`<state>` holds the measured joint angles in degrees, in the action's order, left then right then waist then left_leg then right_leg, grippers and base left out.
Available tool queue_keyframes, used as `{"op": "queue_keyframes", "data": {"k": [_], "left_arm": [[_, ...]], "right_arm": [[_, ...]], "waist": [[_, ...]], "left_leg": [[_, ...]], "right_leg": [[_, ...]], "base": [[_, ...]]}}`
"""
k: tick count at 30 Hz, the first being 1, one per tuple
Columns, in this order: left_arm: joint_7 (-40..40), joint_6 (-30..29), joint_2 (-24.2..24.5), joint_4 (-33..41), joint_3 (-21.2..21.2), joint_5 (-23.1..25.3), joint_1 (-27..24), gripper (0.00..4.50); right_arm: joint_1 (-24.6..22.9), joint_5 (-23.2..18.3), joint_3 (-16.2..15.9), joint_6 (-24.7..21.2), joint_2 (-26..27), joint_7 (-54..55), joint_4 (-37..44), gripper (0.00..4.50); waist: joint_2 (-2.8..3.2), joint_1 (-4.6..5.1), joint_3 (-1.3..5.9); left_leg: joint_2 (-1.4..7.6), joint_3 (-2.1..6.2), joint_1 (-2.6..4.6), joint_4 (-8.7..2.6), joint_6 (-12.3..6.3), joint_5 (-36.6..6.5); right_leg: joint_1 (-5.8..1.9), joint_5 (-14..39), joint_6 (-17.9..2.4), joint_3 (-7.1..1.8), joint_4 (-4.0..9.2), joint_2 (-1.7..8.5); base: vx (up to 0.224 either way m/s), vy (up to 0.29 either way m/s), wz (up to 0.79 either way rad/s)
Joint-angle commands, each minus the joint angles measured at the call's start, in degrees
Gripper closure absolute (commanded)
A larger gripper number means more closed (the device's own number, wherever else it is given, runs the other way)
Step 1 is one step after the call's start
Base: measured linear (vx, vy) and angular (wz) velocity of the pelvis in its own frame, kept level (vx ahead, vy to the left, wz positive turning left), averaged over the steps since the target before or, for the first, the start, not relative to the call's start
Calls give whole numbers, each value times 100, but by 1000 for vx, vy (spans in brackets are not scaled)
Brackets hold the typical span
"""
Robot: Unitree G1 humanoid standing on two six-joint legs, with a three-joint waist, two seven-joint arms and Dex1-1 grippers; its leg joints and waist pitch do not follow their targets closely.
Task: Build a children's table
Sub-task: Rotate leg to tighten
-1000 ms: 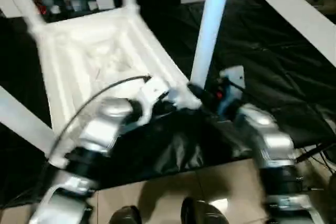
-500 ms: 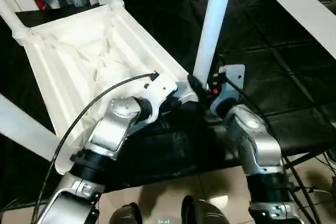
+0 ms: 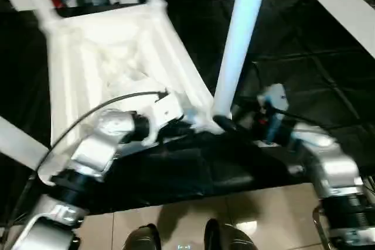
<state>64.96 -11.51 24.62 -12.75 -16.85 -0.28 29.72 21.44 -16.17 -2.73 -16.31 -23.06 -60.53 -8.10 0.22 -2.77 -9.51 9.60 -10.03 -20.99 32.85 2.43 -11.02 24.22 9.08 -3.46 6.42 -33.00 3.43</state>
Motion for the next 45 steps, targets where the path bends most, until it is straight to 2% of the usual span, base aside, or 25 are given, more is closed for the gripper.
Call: {"op": "queue_keyframes", "data": {"k": [1,3,8,10,11,17,18,28,29,30,35,40,45], "left_arm": [[599,242,69,-36,-428,-33,-71,450],[971,475,250,-86,-525,-68,-60,450],[1456,831,460,-174,-656,-120,-40,450],[1765,1026,575,-208,-736,-147,-17,450],[1765,1026,575,-208,-736,-147,-17,450],[2023,1221,608,-290,-810,-181,67,450],[2058,1249,597,-307,-817,-191,84,450],[2164,1336,561,-359,-838,-216,109,450],[2174,1345,569,-368,-840,-217,106,450],[2182,1359,579,-381,-844,-218,104,450],[2186,1326,591,-381,-827,-235,85,450],[2069,1160,551,-341,-750,-290,41,450],[1897,936,484,-271,-684,-356,22,450]], "right_arm": [[34,-141,-136,57,-182,-538,47,2],[88,-172,-283,326,-418,-1134,-20,2],[208,-287,-422,527,-612,-1839,-193,2],[322,-346,-555,467,-709,-2290,-281,19],[322,-346,-555,467,-709,-2290,-281,42],[516,-353,-807,462,-783,-2763,-514,86],[544,-341,-858,469,-795,-2865,-565,94],[617,-349,-1024,449,-814,-3179,-735,181],[618,-373,-1050,432,-823,-3191,-732,181],[621,-412,-1092,407,-840,-3196,-726,204],[561,-546,-1139,211,-868,-3197,-586,245],[288,-737,-1023,-244,-823,-3135,-178,251],[31,-867,-981,-407,-795,-2855,111,251]], "waist": [[-24,10,448],[-21,-42,450],[-46,-75,445],[-48,-79,454],[-60,-77,448],[-72,-87,449],[-90,-85,445],[-77,-129,456],[-74,-134,453],[-74,-154,453],[-75,-175,459],[-80,-189,463],[-77,-194,442]], "left_leg": [[390,145,45,-302,-1004,-302],[397,136,45,-297,-1012,-273],[394,130,33,-301,-998,-320],[404,139,29,-300,-995,-268],[401,137,28,-299,-1012,-264],[402,130,36,-294,-998,-246],[405,130,35,-299,-999,-232],[410,130,41,-289,-1018,-146],[410,127,43,-289,-1020,-157],[412,125,46,-290,-1012,-182],[419,130,48,-291,-998,-146],[421,128,48,-291,-997,-135],[415,127,55,-311,-862,-308]], "right_leg": [[-407,1180,-1094,-429,347,576],[-401,1168,-1113,-431,334,579],[-409,1342,-1066,-429,345,583],[-411,1291,-1086,-424,325,579],[-405,1298,-1085,-425,326,579],[-393,1376,-1070,-424,331,578],[-393,1361,-1070,-426,333,579],[-391,1280,-1097,-423,316,575],[-388,1283,-1102,-425,320,577],[-390,1314,-1109,-425,323,580],[-396,1237,-1127,-428,308,578],[-400,1215,-1125,-432,309,581],[-396,1619,-988,-429,368,581]], "base": [[0,0,0],[0,0,0],[0,0,0],[0,0,0],[0,0,0],[0,0,0],[0,0,0],[0,0,0],[0,0,0],[0,0,0],[0,0,0],[0,0,0],[0,0,0]]}}
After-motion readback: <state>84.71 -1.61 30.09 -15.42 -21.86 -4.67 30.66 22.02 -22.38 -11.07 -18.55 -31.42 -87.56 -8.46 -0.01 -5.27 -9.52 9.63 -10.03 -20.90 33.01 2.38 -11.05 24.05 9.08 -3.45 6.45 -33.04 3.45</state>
